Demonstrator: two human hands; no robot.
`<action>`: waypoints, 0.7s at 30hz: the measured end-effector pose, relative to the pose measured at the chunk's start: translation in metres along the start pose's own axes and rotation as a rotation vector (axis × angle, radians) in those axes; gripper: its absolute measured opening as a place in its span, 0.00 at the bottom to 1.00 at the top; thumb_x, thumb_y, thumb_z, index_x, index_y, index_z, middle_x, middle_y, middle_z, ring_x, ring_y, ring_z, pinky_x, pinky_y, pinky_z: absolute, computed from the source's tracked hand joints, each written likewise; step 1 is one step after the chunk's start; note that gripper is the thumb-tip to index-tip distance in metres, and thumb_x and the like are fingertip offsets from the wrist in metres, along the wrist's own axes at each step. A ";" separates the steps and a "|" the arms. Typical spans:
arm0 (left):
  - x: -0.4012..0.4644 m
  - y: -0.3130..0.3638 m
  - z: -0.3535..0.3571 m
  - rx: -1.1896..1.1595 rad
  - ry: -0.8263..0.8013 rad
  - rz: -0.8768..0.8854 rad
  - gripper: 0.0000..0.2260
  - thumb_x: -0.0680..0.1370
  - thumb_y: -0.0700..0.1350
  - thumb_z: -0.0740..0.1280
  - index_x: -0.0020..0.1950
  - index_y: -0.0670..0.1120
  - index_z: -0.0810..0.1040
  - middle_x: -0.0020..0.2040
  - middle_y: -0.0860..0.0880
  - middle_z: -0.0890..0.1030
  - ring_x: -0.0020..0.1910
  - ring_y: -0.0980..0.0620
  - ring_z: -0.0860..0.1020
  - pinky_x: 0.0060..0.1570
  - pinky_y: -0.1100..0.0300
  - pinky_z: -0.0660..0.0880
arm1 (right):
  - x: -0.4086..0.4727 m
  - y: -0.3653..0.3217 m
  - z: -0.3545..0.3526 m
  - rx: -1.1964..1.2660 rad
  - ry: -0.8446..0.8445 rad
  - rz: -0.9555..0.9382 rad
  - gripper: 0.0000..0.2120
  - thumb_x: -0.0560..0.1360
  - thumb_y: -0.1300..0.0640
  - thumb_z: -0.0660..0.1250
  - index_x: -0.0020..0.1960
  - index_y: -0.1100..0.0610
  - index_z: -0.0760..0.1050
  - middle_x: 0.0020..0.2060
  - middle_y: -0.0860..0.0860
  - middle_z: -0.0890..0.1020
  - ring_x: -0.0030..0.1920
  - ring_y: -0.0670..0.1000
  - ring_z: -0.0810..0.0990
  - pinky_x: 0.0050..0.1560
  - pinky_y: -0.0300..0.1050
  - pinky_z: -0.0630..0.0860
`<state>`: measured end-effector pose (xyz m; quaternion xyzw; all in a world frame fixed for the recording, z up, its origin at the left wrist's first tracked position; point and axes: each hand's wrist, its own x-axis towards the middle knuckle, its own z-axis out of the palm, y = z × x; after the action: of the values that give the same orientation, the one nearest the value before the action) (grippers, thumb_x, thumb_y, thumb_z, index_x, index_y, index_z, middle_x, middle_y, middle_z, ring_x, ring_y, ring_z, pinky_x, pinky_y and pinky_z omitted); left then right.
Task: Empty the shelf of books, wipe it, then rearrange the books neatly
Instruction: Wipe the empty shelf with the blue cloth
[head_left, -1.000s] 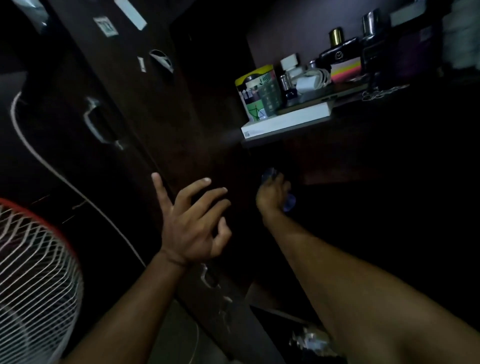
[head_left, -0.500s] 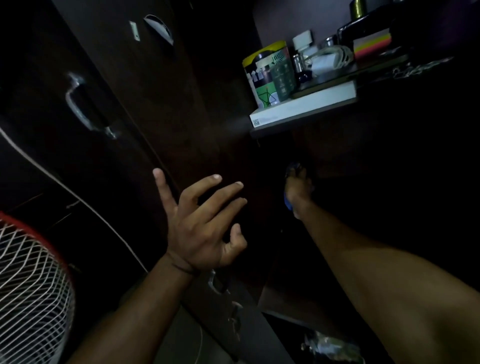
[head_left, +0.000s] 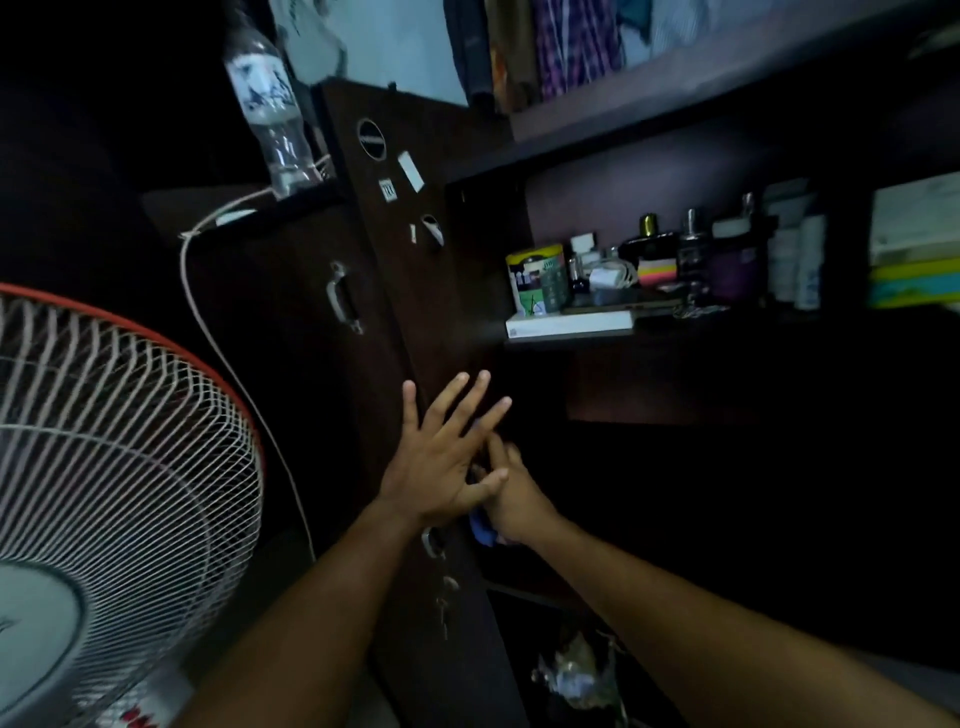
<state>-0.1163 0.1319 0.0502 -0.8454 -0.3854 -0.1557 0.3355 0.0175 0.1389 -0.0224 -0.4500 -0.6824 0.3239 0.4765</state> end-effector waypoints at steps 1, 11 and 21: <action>0.000 0.001 -0.004 -0.017 -0.032 -0.024 0.33 0.79 0.68 0.52 0.82 0.56 0.56 0.84 0.49 0.50 0.82 0.47 0.48 0.73 0.33 0.31 | -0.004 0.000 -0.007 -0.071 -0.090 0.071 0.24 0.82 0.47 0.59 0.77 0.46 0.61 0.66 0.48 0.72 0.63 0.50 0.75 0.60 0.46 0.75; 0.000 -0.001 -0.095 -0.591 0.147 -0.423 0.22 0.81 0.64 0.57 0.75 0.64 0.61 0.68 0.57 0.76 0.58 0.54 0.80 0.57 0.54 0.77 | 0.012 -0.128 -0.108 -0.057 0.010 -0.092 0.08 0.81 0.56 0.67 0.60 0.52 0.75 0.49 0.49 0.82 0.49 0.46 0.81 0.49 0.39 0.77; 0.110 -0.067 -0.224 -1.113 0.343 -0.394 0.12 0.76 0.40 0.70 0.58 0.51 0.78 0.53 0.50 0.84 0.54 0.49 0.83 0.59 0.46 0.79 | 0.035 -0.268 -0.165 -0.373 0.189 -0.531 0.36 0.69 0.52 0.79 0.72 0.51 0.65 0.63 0.50 0.69 0.60 0.45 0.73 0.61 0.29 0.67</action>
<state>-0.0963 0.0698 0.3003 -0.7694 -0.3359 -0.5265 -0.1339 0.0859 0.0701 0.2792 -0.3639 -0.7761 0.0147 0.5149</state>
